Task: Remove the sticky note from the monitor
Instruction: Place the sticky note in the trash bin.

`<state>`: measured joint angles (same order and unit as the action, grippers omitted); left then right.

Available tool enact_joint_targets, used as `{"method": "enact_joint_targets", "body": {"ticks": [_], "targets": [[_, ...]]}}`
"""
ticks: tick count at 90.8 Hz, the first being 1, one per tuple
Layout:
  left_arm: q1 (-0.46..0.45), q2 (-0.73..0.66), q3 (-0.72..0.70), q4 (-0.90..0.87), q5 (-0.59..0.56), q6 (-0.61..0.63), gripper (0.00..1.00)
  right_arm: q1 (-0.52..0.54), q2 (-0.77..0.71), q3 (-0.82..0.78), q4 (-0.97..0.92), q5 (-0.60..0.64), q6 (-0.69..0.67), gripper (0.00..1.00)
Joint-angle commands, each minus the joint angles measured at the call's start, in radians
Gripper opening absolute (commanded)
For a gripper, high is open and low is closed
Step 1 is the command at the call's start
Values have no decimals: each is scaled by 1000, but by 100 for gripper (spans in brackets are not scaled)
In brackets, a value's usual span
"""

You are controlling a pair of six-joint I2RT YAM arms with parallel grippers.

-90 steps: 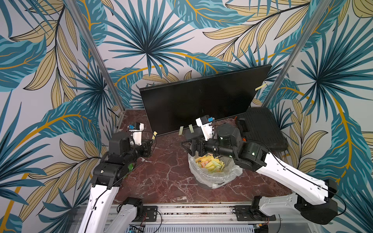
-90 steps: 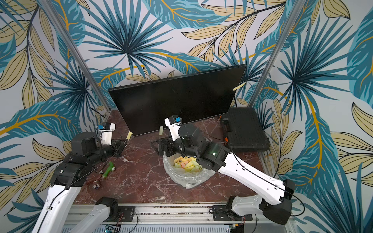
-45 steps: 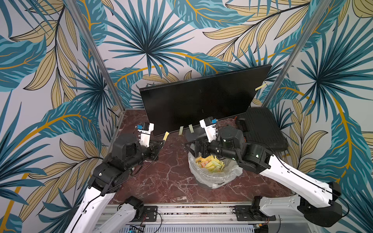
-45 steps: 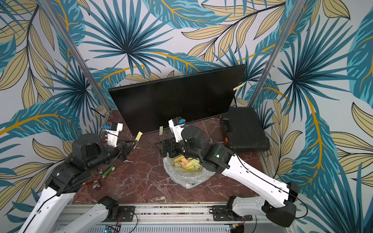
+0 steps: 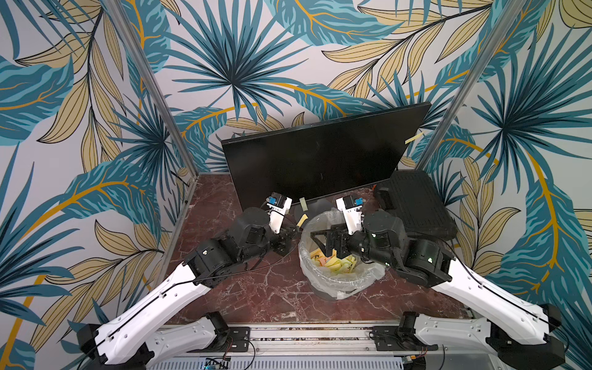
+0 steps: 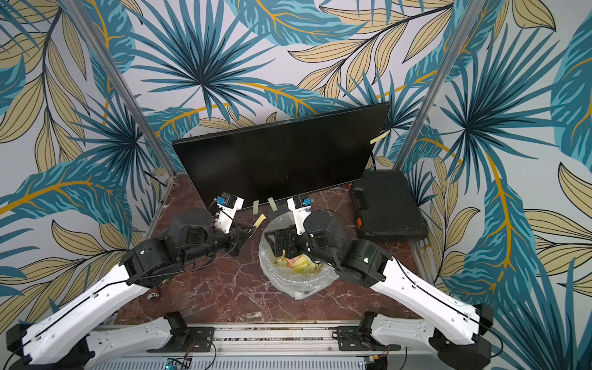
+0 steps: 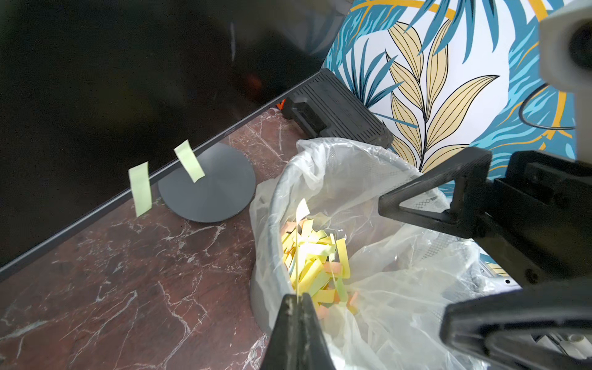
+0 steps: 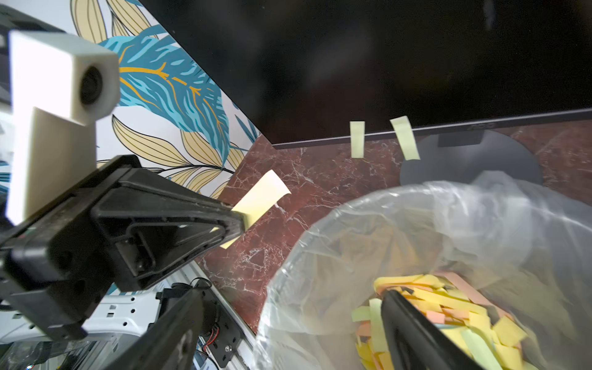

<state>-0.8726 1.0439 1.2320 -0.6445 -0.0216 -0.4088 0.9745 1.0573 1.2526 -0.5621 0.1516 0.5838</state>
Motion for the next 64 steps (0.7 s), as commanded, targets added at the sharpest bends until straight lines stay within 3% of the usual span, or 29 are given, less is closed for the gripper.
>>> {"method": "enact_joint_targets", "body": {"ticks": [1,24,51,64], "targets": [[-56,51,58,56,-77,32,0,-7,-71,-45,-88,85,4,90],[-151,188,127,89,-132,56,0,-14,-203,-92,-202,196,23,92],[-209,296,182,99,-172,73,0,-16,-259,-92,-281,262,24,93],[-228,320,197,93,-203,85,19,-16,-260,-90,-286,260,26,93]]}}
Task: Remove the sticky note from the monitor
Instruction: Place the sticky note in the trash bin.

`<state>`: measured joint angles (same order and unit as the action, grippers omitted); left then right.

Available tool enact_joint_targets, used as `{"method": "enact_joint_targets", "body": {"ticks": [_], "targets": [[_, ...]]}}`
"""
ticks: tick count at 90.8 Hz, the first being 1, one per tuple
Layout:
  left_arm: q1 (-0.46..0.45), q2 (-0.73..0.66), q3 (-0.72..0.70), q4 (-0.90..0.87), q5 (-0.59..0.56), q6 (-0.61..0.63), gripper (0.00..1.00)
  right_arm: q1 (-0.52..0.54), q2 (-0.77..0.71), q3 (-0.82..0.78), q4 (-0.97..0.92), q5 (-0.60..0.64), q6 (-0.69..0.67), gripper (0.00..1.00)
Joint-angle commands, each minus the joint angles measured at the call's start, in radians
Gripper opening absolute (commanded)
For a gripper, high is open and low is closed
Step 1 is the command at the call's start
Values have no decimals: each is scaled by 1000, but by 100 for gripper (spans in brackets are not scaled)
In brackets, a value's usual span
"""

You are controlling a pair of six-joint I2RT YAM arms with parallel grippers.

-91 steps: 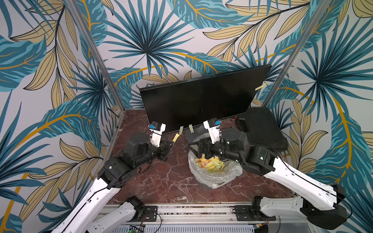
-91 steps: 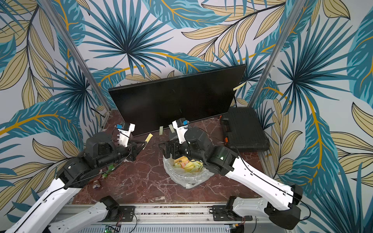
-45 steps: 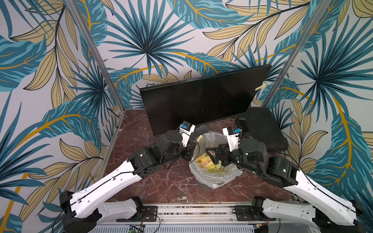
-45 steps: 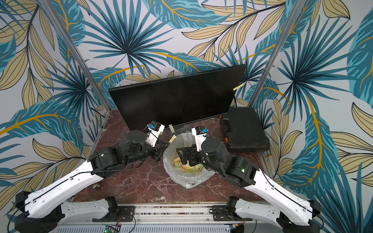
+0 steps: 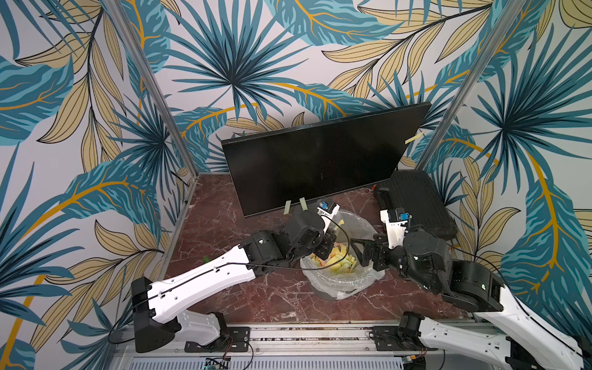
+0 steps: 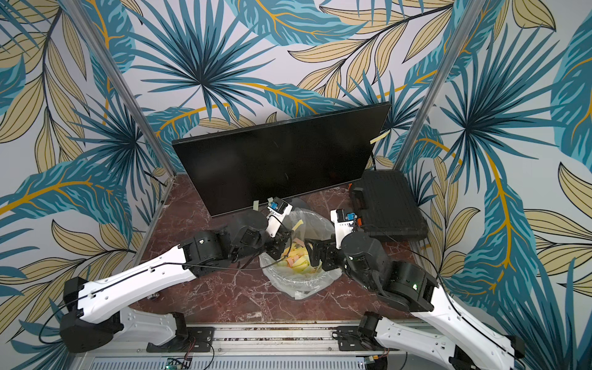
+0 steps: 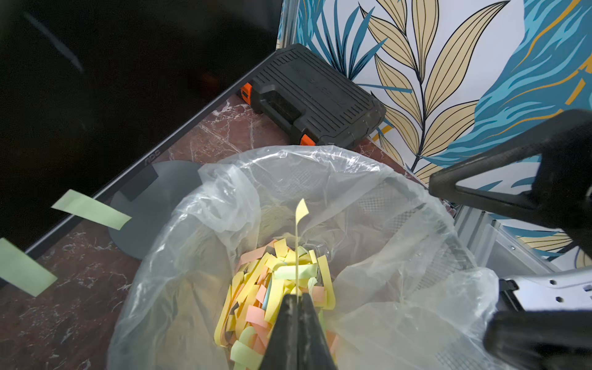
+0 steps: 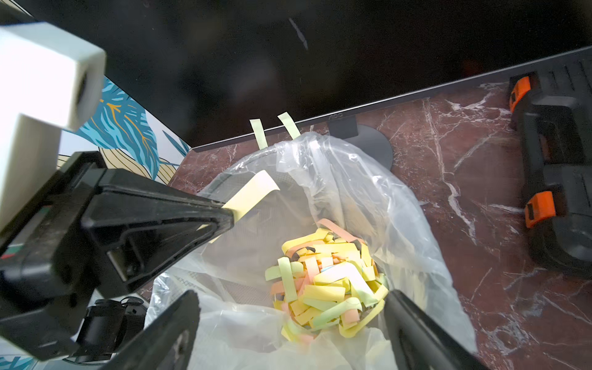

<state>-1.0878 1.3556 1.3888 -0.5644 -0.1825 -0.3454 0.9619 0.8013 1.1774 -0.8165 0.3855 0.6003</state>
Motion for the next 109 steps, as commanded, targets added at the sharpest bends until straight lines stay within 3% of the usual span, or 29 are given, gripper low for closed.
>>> {"method": "enact_joint_targets", "body": {"ticks": [1,39,50,57,78,96,109], "targets": [[-14,10,42,13,-43,22,20,-4,-5,-15,-31,26,10,93],[-20,-33,71,17,-101,42,65,-5,5,-11,-11,19,10,93],[-20,-78,58,19,-148,45,82,-5,17,-6,-2,10,7,93],[-21,-123,27,31,-192,41,99,-5,30,-1,8,0,5,93],[-5,-329,-167,102,-340,-31,100,-5,55,11,36,-19,-4,94],[93,-523,-434,156,-275,-184,100,-5,82,31,61,-40,-14,94],[113,-646,-624,267,-257,-240,100,-5,104,41,82,-69,-17,94]]}}
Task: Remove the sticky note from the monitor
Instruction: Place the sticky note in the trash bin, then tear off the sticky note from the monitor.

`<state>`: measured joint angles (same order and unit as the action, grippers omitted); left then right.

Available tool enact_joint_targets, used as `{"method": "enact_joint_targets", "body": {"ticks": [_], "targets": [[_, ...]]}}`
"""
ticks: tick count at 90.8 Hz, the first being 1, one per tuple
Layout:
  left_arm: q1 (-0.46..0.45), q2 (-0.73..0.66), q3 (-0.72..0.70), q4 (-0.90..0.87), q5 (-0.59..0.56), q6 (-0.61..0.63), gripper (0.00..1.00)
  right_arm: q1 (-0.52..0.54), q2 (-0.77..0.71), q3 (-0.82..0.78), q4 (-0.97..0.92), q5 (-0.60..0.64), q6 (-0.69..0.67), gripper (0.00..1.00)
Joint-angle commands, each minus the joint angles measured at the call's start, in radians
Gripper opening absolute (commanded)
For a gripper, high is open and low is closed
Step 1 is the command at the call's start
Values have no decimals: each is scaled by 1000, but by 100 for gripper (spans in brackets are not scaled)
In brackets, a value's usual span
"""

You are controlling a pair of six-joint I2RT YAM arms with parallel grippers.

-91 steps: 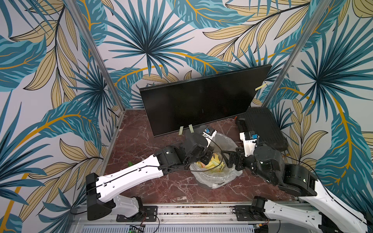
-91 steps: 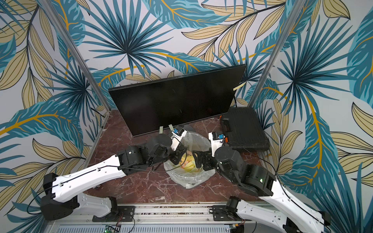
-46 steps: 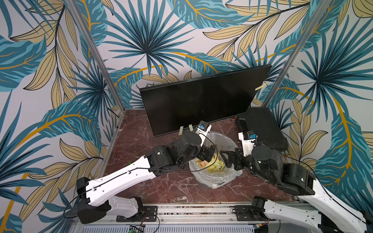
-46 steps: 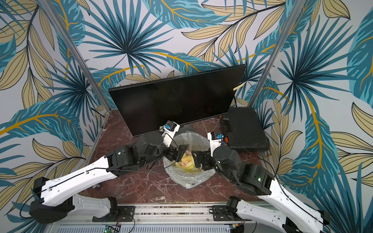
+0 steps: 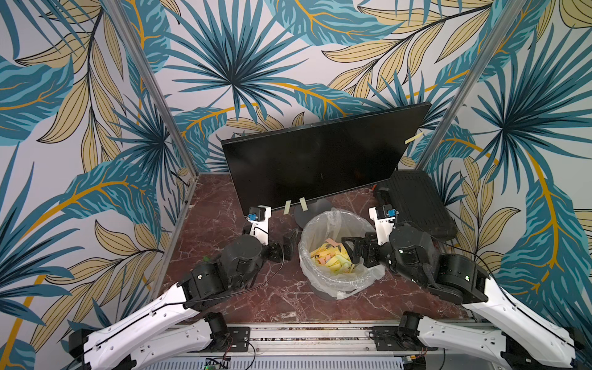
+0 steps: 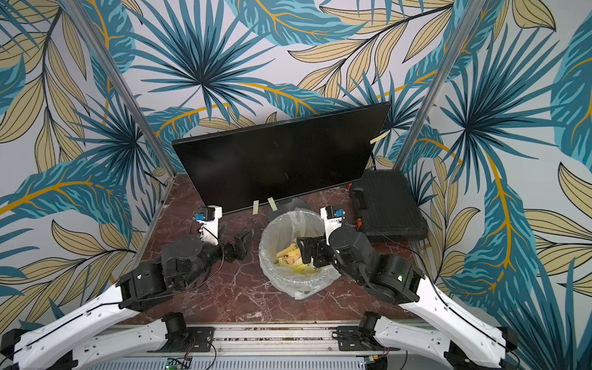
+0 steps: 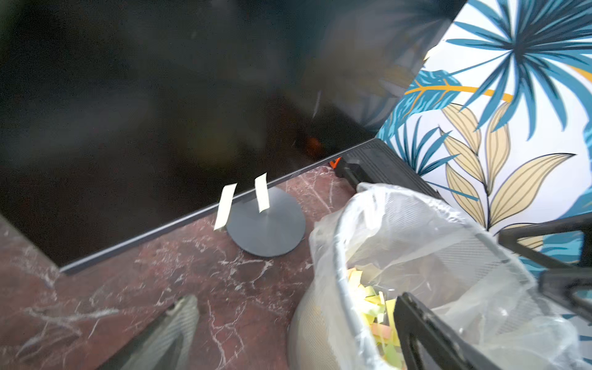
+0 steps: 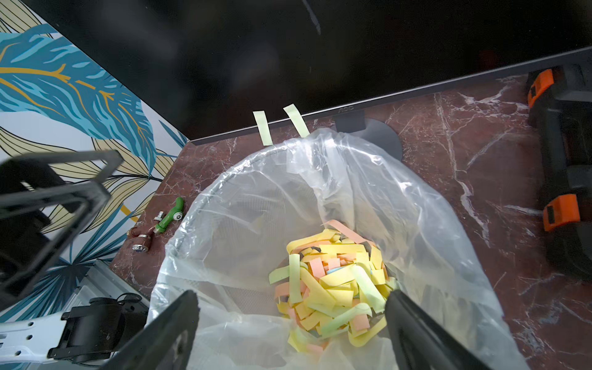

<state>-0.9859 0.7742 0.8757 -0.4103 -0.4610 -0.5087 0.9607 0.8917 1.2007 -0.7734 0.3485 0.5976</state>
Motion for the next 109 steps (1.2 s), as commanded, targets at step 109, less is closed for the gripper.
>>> {"method": "enact_joint_targets", "body": {"ticks": [109], "targets": [[405,87,-795,1177,496,-206,100,-4,159,75,169,-210,-7,94]]}}
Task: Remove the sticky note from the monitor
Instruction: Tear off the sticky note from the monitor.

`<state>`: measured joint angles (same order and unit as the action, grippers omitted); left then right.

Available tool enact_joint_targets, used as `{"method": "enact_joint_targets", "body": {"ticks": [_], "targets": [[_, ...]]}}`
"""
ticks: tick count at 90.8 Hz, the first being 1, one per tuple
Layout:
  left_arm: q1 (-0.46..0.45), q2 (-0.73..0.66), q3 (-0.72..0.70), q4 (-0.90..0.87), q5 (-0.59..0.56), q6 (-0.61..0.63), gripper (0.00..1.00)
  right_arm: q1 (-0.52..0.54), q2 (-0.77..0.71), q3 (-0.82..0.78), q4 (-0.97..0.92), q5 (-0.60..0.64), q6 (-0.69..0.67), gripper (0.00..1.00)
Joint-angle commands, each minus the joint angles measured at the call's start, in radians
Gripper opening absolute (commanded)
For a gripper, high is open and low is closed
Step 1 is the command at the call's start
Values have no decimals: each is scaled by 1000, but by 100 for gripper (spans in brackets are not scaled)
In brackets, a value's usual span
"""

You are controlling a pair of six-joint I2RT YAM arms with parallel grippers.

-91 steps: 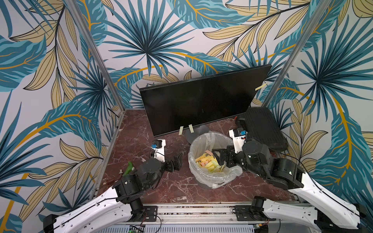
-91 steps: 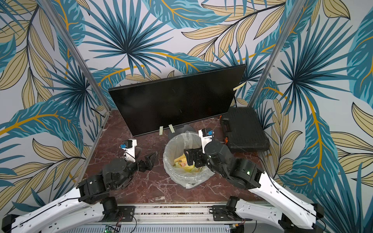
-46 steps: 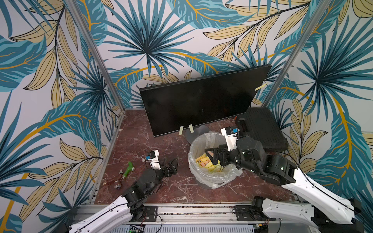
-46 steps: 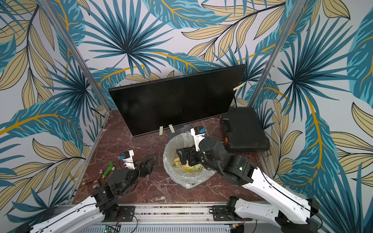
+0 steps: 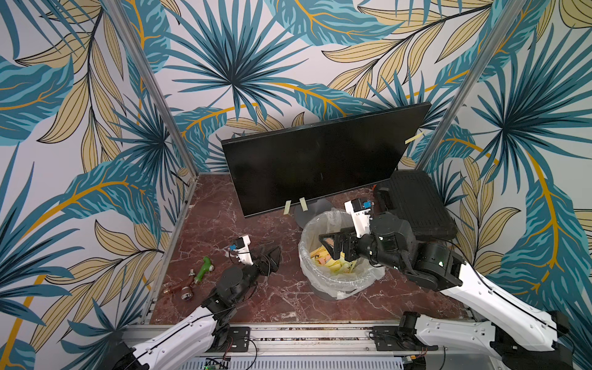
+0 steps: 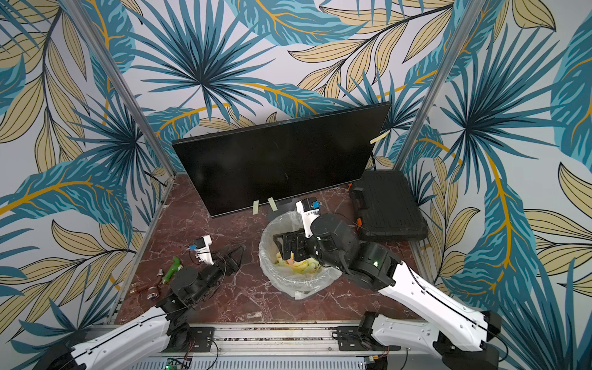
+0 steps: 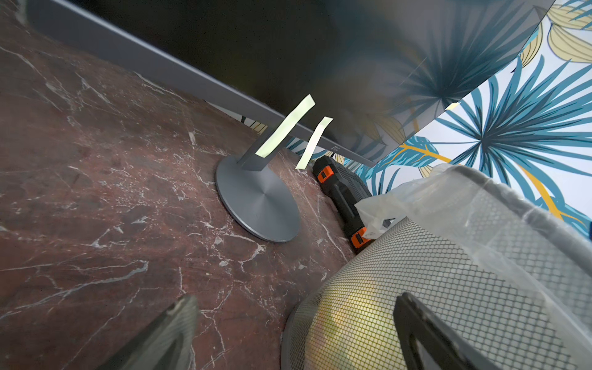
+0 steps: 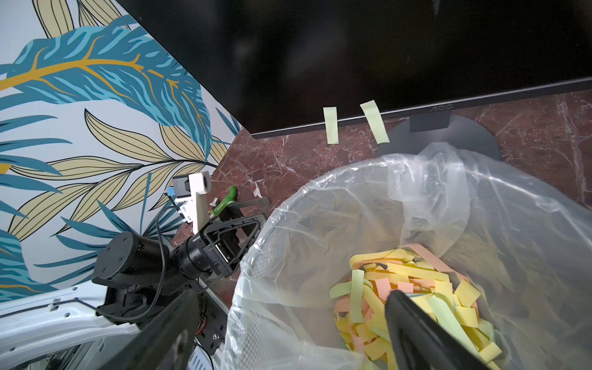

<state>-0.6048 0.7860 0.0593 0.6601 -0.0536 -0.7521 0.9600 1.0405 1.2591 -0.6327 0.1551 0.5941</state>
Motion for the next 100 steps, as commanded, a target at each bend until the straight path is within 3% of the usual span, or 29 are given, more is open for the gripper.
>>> {"method": "enact_joint_targets", "body": {"ticks": [1,28,48,69,100], "targets": [[27,87,28,108,99,39,100,-3,11,18,28,-18,-4,93],[88,455,134,404,253,43,100,-3,26,44,17,-20,-7,93],[98,622,171,575,271,26,100,-3,21,54,-4,-11,-9,93],[97,582,153,517,275,35,100,-3,22,44,-4,-8,-11,93],[98,314,152,193,227,111,100,-4,34,36,10,-6,-9,93]]}}
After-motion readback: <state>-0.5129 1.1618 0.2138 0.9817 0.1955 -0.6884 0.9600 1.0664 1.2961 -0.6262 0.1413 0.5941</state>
